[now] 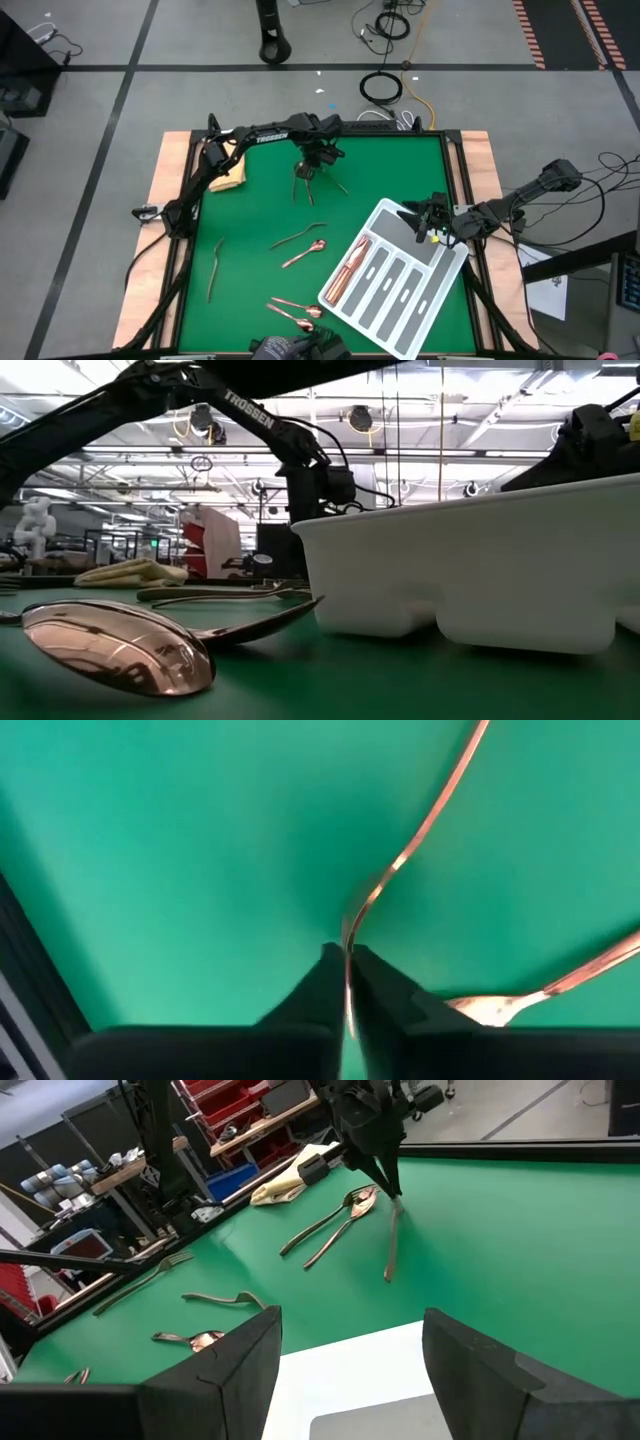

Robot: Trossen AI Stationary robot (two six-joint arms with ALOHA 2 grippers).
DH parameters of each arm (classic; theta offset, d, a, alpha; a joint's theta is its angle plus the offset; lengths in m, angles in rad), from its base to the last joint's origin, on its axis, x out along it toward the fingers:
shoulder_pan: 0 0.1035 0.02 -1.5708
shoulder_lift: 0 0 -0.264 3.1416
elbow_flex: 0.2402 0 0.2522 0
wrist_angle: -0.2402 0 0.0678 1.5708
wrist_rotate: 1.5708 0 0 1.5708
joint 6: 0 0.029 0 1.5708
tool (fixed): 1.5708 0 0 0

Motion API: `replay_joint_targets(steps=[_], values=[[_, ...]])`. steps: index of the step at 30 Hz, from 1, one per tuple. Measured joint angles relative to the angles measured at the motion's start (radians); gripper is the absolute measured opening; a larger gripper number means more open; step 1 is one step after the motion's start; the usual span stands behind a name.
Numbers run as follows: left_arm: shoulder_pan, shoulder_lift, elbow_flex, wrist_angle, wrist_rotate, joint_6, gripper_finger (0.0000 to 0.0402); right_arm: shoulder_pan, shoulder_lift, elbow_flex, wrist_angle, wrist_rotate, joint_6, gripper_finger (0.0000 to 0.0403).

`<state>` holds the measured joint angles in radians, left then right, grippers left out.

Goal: Sort silverware
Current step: Put the gold fork into the white cutlery tray

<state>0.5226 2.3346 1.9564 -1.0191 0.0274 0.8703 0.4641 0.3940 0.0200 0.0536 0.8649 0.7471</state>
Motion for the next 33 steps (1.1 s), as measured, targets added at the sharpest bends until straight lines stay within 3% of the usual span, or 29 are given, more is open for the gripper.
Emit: replay_joint_targets(steps=[4,15,26,33], values=[[0.008,0.004,0.001,0.001,0.024,0.000,0.0006,0.000,0.000,0.000,0.001,0.000,0.000,0.0228],[-0.032,-0.010,0.010,-0.084,-0.095,0.004,0.0002,0.000,0.000,0.000,0.002,0.001,0.025,0.0228],[-0.084,-0.028,0.239,-0.224,-0.147,0.018,0.0001,0.000,0.000,0.000,0.001,0.001,0.042,0.0228],[-0.186,-0.139,0.292,-0.300,-0.198,0.073,0.0000,0.000,0.000,0.000,-0.001,0.000,0.073,0.0228]])
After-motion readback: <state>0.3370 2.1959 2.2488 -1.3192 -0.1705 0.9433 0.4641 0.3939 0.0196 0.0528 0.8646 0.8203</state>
